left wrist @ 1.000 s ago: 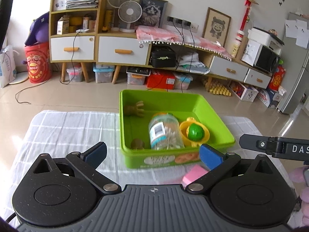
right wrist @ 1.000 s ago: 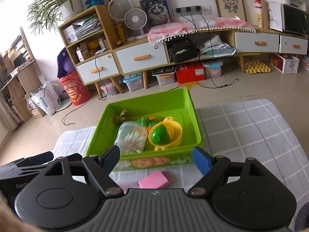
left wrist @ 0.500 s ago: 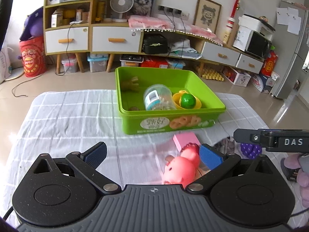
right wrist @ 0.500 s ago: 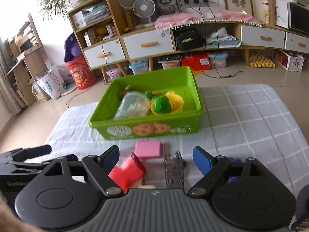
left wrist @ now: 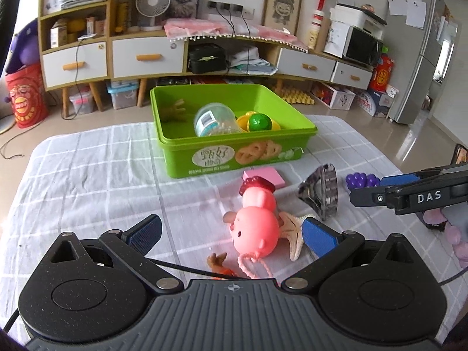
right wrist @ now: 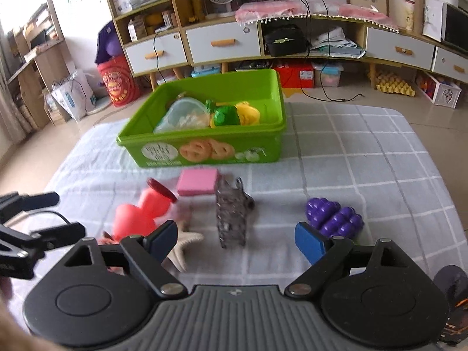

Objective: Organize rigid objects
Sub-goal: 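Grasp the grey claw hair clip with the right gripper while the left grasps the pink pig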

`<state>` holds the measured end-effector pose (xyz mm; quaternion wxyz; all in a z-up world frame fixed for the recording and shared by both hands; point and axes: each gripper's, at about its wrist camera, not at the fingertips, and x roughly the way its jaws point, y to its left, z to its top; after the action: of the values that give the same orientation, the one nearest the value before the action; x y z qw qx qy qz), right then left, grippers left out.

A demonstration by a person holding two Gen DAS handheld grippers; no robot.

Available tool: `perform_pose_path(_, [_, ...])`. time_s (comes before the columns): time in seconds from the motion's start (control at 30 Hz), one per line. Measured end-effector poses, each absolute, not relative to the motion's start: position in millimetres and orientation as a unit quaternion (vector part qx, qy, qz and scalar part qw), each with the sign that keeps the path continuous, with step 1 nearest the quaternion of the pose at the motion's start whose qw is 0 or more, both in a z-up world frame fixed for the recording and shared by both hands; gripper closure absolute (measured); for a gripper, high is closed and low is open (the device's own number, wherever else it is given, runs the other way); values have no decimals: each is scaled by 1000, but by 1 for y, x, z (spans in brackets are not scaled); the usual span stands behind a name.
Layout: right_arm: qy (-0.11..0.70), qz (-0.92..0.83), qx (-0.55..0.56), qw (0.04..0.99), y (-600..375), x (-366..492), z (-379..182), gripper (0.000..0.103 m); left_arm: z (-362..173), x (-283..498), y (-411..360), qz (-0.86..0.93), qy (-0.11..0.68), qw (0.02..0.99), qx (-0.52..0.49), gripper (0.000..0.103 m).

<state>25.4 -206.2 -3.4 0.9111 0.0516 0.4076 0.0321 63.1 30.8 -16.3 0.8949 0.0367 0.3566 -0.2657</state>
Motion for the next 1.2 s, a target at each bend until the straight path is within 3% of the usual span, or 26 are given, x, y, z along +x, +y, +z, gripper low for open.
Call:
perform_pose_path(0.63, [476, 19, 96, 874, -208, 36, -34, 37, -47, 67, 6, -280, 395, 873, 51, 2])
perform_pose_path(1.2, [477, 7, 135, 869, -201, 63, -44, 37, -64, 90, -10, -262, 425, 867, 5, 5])
